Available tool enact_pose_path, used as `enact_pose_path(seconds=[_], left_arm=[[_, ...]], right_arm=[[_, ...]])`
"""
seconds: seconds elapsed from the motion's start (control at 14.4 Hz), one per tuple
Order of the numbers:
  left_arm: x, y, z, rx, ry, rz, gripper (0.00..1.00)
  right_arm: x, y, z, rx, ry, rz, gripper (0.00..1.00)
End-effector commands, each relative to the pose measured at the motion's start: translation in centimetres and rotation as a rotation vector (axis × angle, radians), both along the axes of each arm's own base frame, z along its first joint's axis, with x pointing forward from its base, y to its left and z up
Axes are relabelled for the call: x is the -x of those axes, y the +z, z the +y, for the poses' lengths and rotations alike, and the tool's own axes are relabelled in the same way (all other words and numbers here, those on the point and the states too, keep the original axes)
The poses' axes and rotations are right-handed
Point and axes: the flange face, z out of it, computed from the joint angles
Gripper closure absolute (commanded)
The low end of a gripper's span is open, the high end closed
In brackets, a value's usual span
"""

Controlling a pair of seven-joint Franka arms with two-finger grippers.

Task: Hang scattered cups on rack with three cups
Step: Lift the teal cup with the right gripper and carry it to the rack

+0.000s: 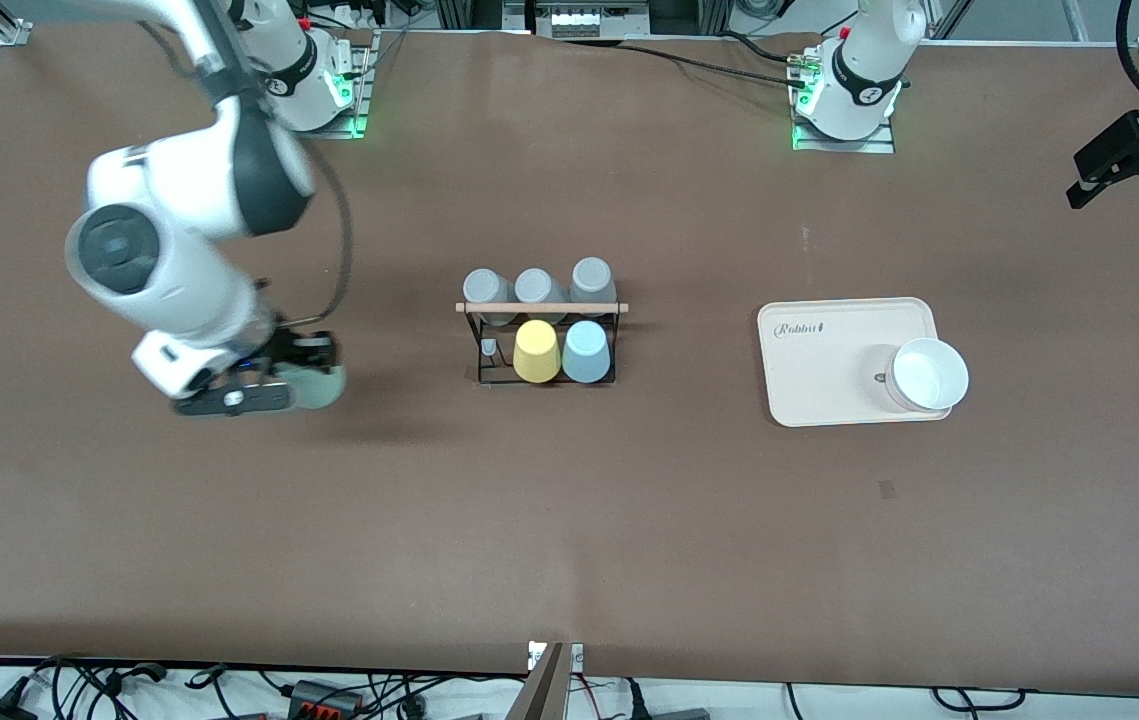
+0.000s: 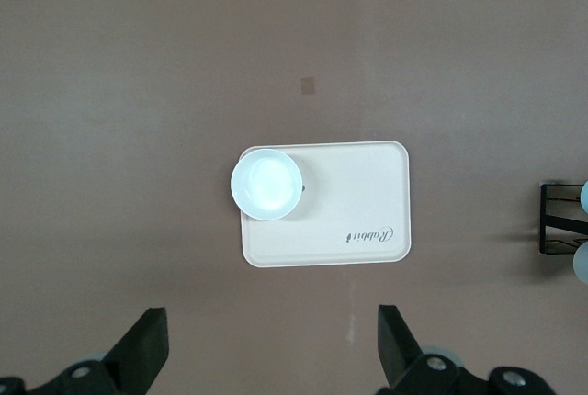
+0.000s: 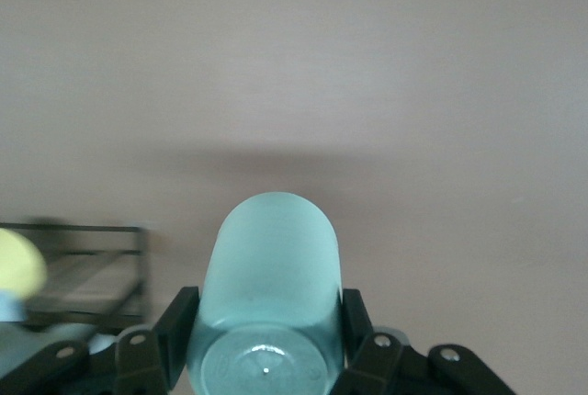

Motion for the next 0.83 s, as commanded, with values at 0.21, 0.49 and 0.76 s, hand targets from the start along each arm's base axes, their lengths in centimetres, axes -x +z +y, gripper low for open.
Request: enact_pose_path(seconds=[0.21,0.49,0.76], left_arm=[[-1.3,0.0,-0.5,-0.008,0.006,0.016,0.0],[-0.9,0.1,-1.5,-0.001,0.059,0.039,0.0],[-0.6,-0.1,-3.7,-0.02,0.026,0.065,0.0]], right_arm=[[1.8,-1.5,12.7,-0.077,-0.297,0.043,0.72],[3.3,-2.7,15.4,-0.063,-0.357,0.06,0.72],[4.0,-5.1,16.7,-0.049,-0.363,0.095,0.72]])
